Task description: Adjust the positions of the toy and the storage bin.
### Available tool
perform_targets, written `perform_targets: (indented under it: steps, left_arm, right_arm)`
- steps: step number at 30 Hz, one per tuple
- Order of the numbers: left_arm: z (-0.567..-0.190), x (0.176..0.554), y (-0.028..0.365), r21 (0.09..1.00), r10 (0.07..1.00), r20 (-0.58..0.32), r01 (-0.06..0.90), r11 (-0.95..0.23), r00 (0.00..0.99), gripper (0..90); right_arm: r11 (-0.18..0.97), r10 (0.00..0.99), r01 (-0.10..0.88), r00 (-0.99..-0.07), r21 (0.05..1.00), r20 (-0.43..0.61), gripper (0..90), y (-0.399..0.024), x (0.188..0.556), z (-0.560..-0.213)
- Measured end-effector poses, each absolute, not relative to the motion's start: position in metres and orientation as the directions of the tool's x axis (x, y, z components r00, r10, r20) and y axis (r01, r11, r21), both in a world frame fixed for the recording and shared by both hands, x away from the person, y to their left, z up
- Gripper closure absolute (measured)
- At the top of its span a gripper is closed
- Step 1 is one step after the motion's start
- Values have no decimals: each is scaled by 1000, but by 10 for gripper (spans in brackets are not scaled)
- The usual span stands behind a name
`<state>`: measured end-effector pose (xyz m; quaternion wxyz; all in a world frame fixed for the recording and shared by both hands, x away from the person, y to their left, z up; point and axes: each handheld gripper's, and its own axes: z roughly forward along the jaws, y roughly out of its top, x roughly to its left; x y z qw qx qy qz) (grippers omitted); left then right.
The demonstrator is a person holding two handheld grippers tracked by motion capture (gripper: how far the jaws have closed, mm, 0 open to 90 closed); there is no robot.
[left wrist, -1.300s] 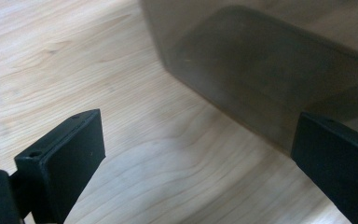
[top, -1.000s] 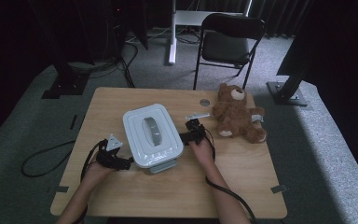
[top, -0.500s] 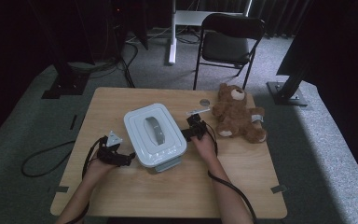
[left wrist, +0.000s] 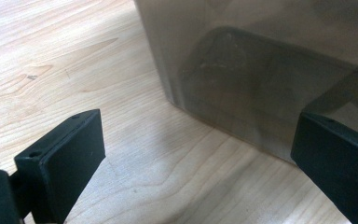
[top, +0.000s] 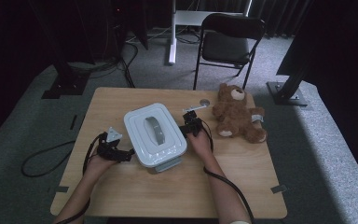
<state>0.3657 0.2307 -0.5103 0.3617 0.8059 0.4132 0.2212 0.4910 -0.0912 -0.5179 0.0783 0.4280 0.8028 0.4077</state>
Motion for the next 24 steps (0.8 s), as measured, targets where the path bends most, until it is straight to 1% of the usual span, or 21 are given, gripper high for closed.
perform_targets:
  steps: [3, 7, 14, 19, 24]
  left_arm:
    - [-510, 365, 229, 756, 817, 62, 507, -413, 573, 35]
    - [-508, 365, 227, 747, 809, 74, 505, -433, 583, 35]
    - [-505, 358, 221, 730, 796, 93, 502, -463, 598, 35]
    - [-505, 350, 214, 729, 783, 99, 491, -477, 614, 35]
    - [-506, 341, 206, 735, 779, 97, 483, -475, 619, 35]
  right_arm:
    - [298, 741, 639, -623, 709, 250, 138, -93, 491, -520]
    - [310, 727, 622, -642, 719, 241, 167, -93, 488, -519]
    - [322, 699, 588, -676, 742, 233, 173, -98, 477, -519]
    - [317, 700, 585, -675, 746, 232, 174, -106, 468, -520]
    - [331, 702, 566, -682, 755, 204, 174, -114, 457, -519]
